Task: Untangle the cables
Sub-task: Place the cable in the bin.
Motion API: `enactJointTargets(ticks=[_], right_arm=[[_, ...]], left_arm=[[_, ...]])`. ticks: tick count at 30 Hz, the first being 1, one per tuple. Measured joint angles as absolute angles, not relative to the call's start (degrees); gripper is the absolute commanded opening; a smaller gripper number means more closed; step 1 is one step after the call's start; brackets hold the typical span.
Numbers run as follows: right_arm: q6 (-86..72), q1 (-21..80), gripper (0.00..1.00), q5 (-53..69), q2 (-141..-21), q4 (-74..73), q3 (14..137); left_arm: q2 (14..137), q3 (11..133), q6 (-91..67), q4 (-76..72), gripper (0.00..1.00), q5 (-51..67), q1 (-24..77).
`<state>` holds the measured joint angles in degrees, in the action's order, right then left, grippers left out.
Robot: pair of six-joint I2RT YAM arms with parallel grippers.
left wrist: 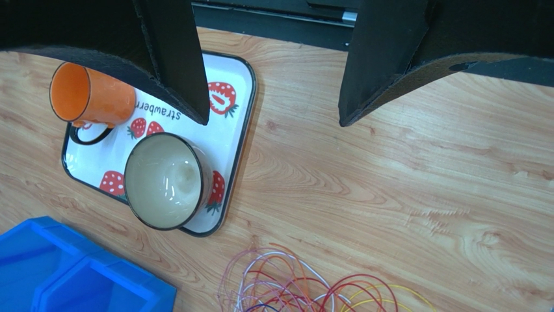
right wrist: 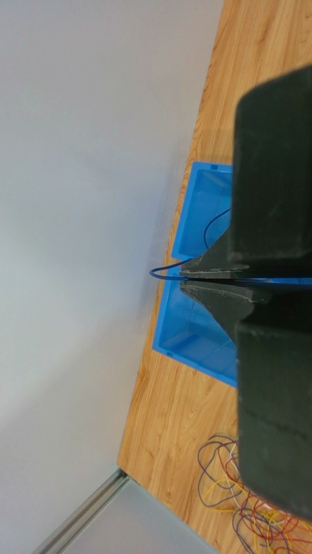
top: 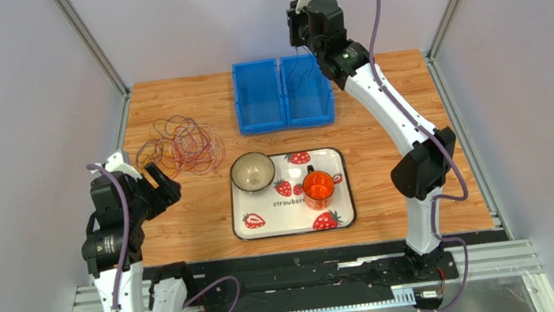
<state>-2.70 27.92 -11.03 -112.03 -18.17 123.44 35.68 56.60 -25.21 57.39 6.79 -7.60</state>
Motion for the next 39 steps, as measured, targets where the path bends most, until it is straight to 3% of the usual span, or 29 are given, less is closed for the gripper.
enactJointTargets(ticks=[6,7,8,11,13,31,39], right_arm=[[-3.16,25.65,0.0,-10.92,-114.76,-18.26,123.37],[-3.22,25.34,0.05,-10.87,-115.11,-18.26,123.37],[-3.4,25.04,0.28,-10.83,-115.48,-18.28,123.33],[-4.49,24.25,0.76,-10.76,-116.42,-18.28,123.31],[-5.08,23.75,0.84,-10.57,-117.14,-18.44,123.31],[-12.95,22.31,0.83,-8.54,-118.83,-24.12,122.08],[-15.35,22.96,0.83,-5.76,-112.44,-25.36,112.95]], left_arm=[[35.66,56.4,-25.32,57.39,0.8,6.07,-7.6],[35.66,56.38,-25.34,57.41,0.8,5.93,-7.6],[35.66,56.38,-25.36,57.41,0.8,5.87,-7.6],[35.66,56.38,-25.39,57.41,0.8,5.67,-7.6],[35.66,56.38,-25.39,57.41,0.8,5.52,-7.6],[35.66,56.36,-25.41,57.41,0.8,5.43,-7.6],[35.77,56.36,-25.41,57.39,0.8,5.39,-7.6]])
